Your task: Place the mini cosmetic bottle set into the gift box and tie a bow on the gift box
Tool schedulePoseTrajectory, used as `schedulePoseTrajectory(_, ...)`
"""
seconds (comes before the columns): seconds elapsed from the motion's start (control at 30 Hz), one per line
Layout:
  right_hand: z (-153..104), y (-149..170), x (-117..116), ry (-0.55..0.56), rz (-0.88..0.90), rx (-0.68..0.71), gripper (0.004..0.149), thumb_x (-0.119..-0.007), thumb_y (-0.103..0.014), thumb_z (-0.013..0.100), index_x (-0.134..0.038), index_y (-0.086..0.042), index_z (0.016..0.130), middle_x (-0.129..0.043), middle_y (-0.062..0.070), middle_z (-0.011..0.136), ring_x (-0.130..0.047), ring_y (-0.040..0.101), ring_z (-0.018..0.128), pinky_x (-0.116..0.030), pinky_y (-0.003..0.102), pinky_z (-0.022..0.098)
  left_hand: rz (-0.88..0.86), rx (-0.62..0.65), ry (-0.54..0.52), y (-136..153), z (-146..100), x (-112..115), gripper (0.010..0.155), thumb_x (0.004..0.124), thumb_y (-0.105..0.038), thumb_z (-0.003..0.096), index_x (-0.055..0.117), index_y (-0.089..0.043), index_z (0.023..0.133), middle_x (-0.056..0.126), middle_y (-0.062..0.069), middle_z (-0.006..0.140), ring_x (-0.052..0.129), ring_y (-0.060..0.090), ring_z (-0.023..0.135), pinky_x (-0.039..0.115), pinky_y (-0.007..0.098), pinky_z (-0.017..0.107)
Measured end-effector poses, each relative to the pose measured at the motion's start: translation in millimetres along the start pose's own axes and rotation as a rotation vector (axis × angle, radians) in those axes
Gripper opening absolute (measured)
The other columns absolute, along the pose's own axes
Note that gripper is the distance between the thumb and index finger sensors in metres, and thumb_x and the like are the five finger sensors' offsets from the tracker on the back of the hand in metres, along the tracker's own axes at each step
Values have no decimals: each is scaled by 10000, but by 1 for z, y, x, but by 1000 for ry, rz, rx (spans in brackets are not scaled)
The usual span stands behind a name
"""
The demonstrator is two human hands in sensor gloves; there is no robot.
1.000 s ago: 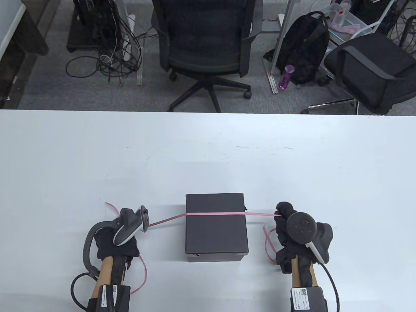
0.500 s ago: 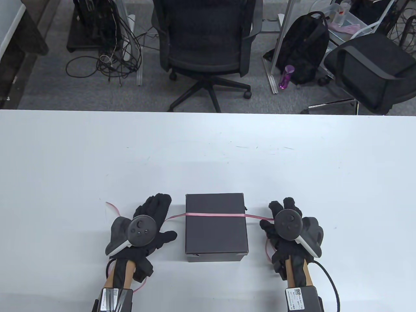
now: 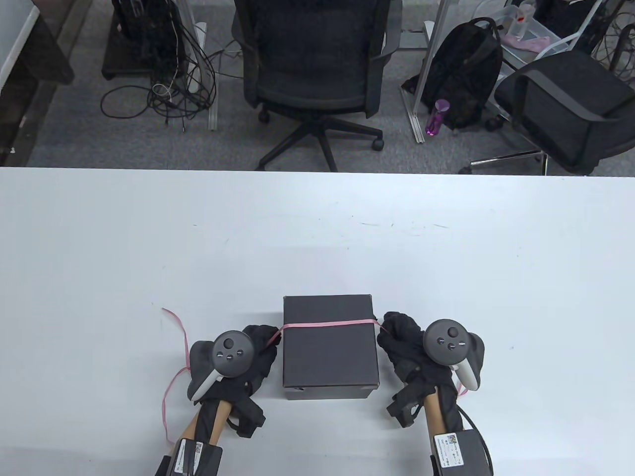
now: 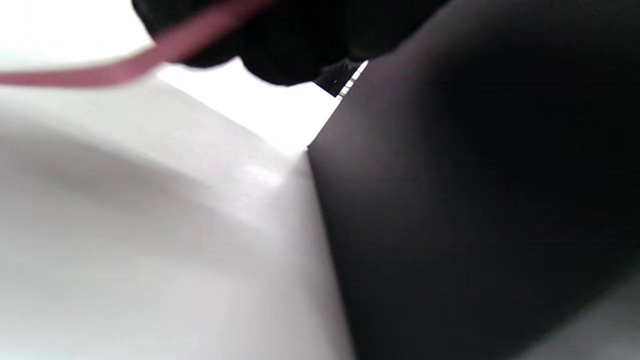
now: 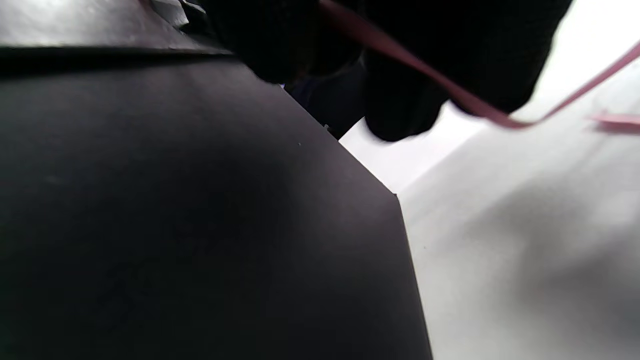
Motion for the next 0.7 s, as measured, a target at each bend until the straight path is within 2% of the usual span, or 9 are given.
schedulePoseTrajectory(0.07, 0, 1, -2, -9, -25, -23, 391, -670, -156, 570, -635, 64, 891, -703, 405, 933, -950, 241, 502, -856, 432, 378, -90, -28, 27, 4, -1, 1, 349, 644, -257, 602, 660, -211, 948, 742, 114, 965, 973, 287, 708, 904, 423, 563)
schedulePoseTrajectory(0.1, 0, 1, -2, -7, -40, -34, 395, -655, -161, 576, -630, 60, 902, -733, 388, 911, -944, 207, 441, -856, 403, 344, -104, -24, 25, 5, 0, 1, 345, 637, -239, 602, 655, -198, 944, 787, 114, 920, 1028, 198, 573, 951, 355, 463)
schedulePoseTrajectory(0.13, 0, 0, -3, -3, -67, -44, 393, -647, -166, 578, -633, 54, 902, -765, 367, 880, -934, 179, 394, -855, 384, 318, -105, -18, 53, 7, 0, 3, 346, 627, -240, 604, 648, -194, 947, 811, 102, 876, 1004, 96, 376, 936, 278, 304)
schedulePoseTrajectory(0.17, 0, 0, -3, 1, -107, -49, 397, -630, -178, 584, -627, 37, 917, -808, 328, 831, -919, 144, 334, -852, 356, 279, -83, -41, 85, 8, 0, 4, 349, 615, -253, 612, 637, -211, 958, 820, 69, 857, 925, 51, 244, 870, 252, 202)
schedulePoseTrajectory(0.2, 0, 0, -3, 23, -150, -54, 406, -616, -190, 588, -625, 19, 937, -841, 302, 791, -915, 128, 298, -852, 342, 254, -42, -55, 95, 8, 0, 4, 358, 602, -258, 618, 627, -214, 973, 831, 53, 834, 899, 32, 201, 851, 234, 167)
schedulePoseTrajectory(0.3, -1, -4, -4, 49, -264, -44, 423, -598, -210, 592, -640, 13, 949, -911, 202, 650, -892, 85, 208, -849, 309, 187, 117, -70, 86, 4, -1, 7, 411, 572, -311, 630, 603, -212, 1028, 872, -4, 722, 890, 20, 162, 842, 220, 132)
schedulePoseTrajectory(0.4, 0, -9, -10, -13, -364, -41, 448, -575, -234, 598, -661, 41, 942, -931, 139, 538, -872, 71, 153, -838, 292, 137, 259, -78, 78, -3, -1, 11, 429, 561, -344, 630, 605, -210, 1036, 887, -54, 636, 885, 14, 141, 840, 218, 116)
schedulePoseTrajectory(0.53, 1, -13, -17, -48, -460, -44, 453, -570, -242, 603, -665, 43, 943, -935, 117, 499, -861, 61, 127, -832, 277, 109, 276, -149, 178, -10, -1, 16, 422, 565, -370, 635, 633, -234, 1029, 893, -77, 592, 880, 1, 124, 842, 209, 109)
schedulePoseTrajectory(0.7, 3, -13, -25, -162, -432, -91, 448, -585, -227, 611, -664, 51, 953, -936, 113, 484, -856, 58, 116, -829, 269, 95, 336, -236, 156, -13, -4, 16, 439, 569, -377, 638, 630, -216, 1042, 896, -74, 589, 885, -4, 123, 846, 208, 112)
Point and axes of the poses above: the tracker on the back of each hand, its own y axis roughly to the little-finger side, its own z axis roughly from the wrist to the fingertips, x = y × z, the point moved 1 cm from there along z, roughly from the wrist to the fingertips
